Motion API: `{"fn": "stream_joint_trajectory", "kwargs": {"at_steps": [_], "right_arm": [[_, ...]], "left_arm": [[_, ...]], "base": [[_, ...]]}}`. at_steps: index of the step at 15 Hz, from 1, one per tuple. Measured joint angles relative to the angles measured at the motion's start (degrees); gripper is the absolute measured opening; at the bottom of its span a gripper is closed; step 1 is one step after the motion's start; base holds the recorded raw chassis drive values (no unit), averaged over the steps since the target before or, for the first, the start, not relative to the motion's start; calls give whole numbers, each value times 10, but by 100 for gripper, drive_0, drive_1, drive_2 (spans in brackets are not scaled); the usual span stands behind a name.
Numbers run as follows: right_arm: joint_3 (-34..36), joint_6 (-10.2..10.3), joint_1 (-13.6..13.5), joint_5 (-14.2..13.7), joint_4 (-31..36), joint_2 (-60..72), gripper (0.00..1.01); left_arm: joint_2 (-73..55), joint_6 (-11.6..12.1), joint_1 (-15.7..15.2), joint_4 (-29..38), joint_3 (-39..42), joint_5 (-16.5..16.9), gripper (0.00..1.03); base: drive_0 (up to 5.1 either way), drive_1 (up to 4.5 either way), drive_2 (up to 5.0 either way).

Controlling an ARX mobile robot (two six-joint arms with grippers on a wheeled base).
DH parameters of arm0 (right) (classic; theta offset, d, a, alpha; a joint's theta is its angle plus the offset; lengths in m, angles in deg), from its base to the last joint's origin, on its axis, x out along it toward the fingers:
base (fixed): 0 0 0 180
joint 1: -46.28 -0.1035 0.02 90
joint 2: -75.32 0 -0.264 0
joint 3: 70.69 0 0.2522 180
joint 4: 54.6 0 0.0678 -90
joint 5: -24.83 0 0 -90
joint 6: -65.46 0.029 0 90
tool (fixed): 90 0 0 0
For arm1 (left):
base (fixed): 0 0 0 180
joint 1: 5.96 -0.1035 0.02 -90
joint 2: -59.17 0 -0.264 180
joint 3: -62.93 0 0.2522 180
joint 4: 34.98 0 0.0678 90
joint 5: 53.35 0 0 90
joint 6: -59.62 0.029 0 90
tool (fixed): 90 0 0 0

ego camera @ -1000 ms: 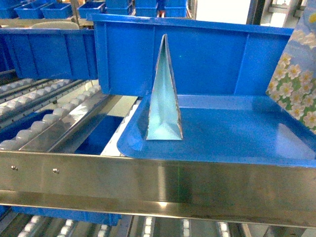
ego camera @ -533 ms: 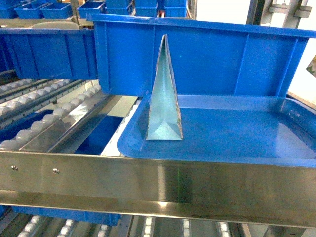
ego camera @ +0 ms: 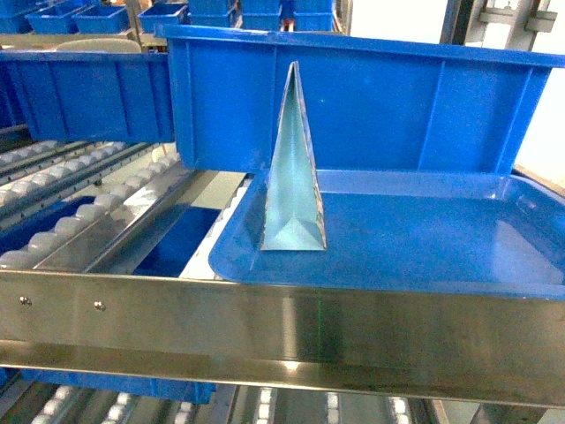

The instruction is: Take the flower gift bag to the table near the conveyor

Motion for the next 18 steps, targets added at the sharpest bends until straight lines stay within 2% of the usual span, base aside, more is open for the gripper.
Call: {"fn": "stream_joint_trajectory", "kwargs": {"at_steps": [2, 7, 10, 15, 17, 18], "right_arm": [[16, -4, 0, 3, -26, -39, 2], [16, -8, 0, 3, -26, -38, 2], [16, -8, 0, 3, -26, -38, 2], [16, -9, 0, 3, -26, -38, 2], [16, -9, 0, 3, -26, -38, 2], [16, -9, 0, 3, -26, -38, 2]], "left_arm": [[0, 0, 0, 0, 0, 0, 98], [-3, 0, 1, 3, 0, 0, 98], [-50, -2, 18, 3, -42, -13, 98], [-156, 3, 77, 8, -170, -40, 98], [-194, 7, 118, -2, -204, -68, 98], [-211, 6, 144, -12, -216, -97, 98]], "base": [[0, 0, 0], [0, 0, 0], [0, 0, 0], [0, 0, 0], [0, 0, 0], [0, 0, 0]]}}
